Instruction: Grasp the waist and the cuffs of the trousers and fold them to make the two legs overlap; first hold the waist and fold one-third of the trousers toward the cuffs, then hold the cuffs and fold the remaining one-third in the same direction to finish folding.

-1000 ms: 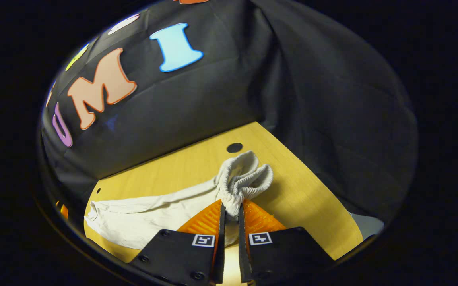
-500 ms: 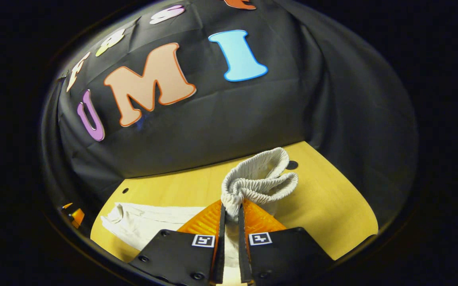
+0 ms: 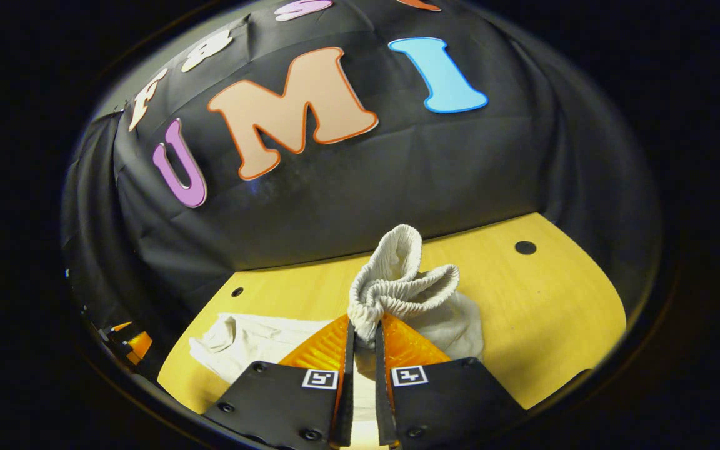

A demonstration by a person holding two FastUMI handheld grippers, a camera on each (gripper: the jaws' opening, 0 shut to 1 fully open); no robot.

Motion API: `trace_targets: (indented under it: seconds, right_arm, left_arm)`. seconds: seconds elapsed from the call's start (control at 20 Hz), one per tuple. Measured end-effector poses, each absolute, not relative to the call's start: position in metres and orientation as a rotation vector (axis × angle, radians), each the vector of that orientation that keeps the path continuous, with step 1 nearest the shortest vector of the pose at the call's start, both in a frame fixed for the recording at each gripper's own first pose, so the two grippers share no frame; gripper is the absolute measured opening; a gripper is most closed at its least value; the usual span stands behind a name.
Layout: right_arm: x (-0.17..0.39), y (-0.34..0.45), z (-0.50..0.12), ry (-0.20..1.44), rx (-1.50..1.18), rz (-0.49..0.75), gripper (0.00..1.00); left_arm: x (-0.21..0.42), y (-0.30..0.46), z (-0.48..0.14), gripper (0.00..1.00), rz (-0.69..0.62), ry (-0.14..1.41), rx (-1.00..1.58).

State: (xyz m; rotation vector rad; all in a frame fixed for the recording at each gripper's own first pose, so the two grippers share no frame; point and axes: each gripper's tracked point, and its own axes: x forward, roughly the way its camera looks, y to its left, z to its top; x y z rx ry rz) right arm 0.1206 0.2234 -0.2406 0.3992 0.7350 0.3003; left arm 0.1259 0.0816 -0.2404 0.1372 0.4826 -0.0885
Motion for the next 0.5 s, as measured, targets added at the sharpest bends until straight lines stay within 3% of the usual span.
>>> trace_targets:
  seconds: [0.5]
  right_arm:
    - [0.068,0.311,-0.310,0.891,0.327,0.448,0.17]
  left_arm:
    - [0.120,0.110,-0.263,0.96,-0.085,0.528,0.137]
